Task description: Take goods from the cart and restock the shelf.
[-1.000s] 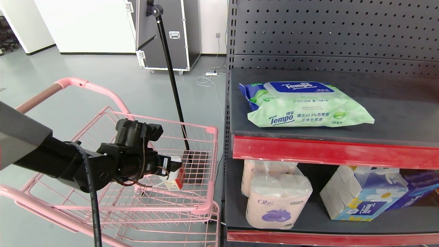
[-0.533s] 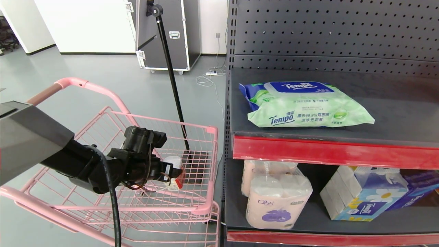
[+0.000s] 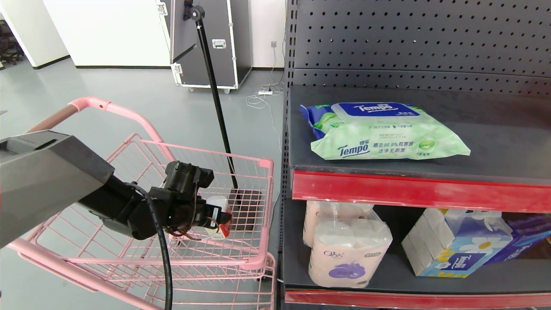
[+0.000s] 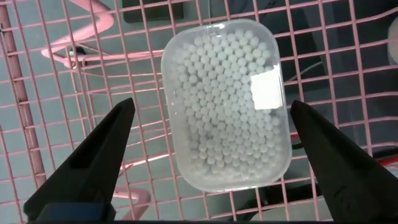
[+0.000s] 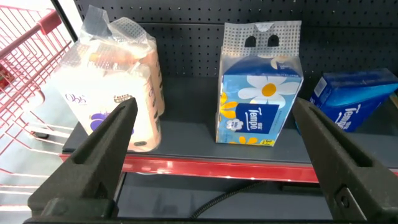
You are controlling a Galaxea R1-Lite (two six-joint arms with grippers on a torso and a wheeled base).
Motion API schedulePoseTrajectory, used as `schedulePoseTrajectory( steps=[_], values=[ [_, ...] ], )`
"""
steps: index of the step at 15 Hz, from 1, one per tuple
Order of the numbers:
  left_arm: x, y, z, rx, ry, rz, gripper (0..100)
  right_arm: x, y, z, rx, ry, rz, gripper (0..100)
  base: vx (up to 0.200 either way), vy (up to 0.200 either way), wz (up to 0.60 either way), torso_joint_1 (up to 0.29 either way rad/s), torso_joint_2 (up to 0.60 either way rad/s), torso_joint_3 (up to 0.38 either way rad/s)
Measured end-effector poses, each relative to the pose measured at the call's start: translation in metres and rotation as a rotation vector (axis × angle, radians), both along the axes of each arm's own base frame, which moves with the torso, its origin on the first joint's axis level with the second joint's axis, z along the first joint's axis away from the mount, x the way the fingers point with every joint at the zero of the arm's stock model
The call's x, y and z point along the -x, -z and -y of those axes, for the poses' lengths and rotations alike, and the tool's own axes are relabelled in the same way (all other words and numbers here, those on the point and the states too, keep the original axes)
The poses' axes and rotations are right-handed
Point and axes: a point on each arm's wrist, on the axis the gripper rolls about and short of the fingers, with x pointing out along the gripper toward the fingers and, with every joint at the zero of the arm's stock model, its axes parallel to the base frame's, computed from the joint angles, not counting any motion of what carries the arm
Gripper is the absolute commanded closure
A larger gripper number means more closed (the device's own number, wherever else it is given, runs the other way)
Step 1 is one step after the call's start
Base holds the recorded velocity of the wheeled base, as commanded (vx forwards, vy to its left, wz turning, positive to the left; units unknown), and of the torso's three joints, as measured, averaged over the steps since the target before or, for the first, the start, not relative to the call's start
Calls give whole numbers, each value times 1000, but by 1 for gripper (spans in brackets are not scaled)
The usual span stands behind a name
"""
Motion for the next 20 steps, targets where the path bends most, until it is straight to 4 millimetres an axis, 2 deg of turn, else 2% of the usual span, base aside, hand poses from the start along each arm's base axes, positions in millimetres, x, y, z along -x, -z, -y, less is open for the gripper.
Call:
schedulePoseTrajectory(
  steps=[12,13,20],
  values=[
    [-14,12,11,11,-83,0,0,0,0,0,0,0,0,0,0,0,0,0,0,0],
    [-14,12,11,11,-83,-1,100,0,0,0,0,0,0,0,0,0,0,0,0,0],
    [-12,18,11,6,-80,-22,100,0,0,0,2,0,0,0,0,0,0,0,0,0]
  ],
)
